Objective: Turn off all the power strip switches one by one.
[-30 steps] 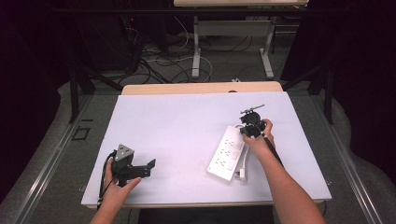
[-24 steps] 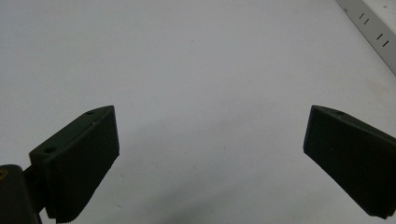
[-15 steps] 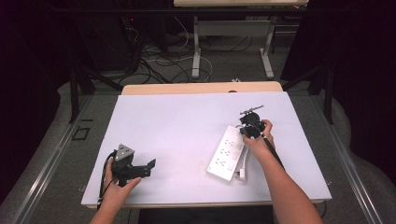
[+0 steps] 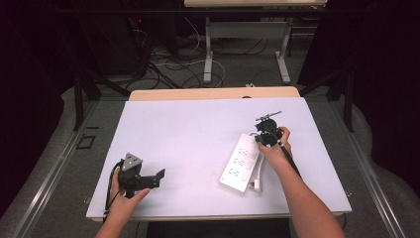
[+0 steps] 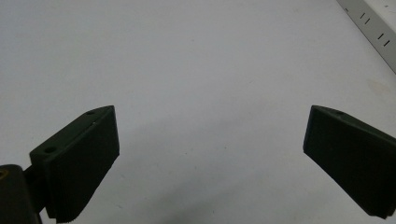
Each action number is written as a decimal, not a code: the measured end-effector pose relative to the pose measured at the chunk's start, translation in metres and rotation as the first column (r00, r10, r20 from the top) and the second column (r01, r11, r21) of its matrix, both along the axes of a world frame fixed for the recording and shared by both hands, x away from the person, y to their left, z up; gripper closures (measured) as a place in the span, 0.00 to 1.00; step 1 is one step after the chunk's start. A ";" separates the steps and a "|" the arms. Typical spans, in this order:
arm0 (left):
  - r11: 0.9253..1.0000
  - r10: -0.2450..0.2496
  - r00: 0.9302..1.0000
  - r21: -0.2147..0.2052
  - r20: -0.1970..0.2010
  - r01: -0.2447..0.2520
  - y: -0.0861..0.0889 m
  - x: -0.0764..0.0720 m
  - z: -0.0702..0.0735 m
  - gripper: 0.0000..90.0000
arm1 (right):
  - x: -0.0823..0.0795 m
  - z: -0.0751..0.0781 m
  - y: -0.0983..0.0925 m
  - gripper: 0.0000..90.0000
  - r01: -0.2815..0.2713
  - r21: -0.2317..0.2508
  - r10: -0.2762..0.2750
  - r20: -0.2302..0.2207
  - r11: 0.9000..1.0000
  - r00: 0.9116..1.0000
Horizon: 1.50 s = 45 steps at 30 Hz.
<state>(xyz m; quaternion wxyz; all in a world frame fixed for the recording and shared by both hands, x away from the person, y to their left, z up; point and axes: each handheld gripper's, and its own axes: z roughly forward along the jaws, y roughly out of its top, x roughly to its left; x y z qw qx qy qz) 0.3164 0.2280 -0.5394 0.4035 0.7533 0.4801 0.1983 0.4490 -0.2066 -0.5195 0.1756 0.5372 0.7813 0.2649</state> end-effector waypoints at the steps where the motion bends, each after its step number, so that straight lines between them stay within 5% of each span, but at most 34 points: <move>1: 1.000 0.000 1.000 0.000 0.001 0.000 0.000 0.000 0.000 0.04 | 0.000 0.000 0.000 1.00 -0.001 0.001 0.001 0.000 1.000 1.000; 23: 1.000 0.005 1.000 -0.006 0.006 -0.005 0.000 0.000 0.000 0.04 | -0.013 -0.003 -0.007 1.00 -0.025 0.041 0.024 0.025 0.999 0.999; 45: 1.000 -0.001 1.000 0.016 0.002 0.001 0.001 0.000 0.000 0.04 | -0.051 0.004 0.000 1.00 -0.176 0.026 0.176 0.003 0.984 0.984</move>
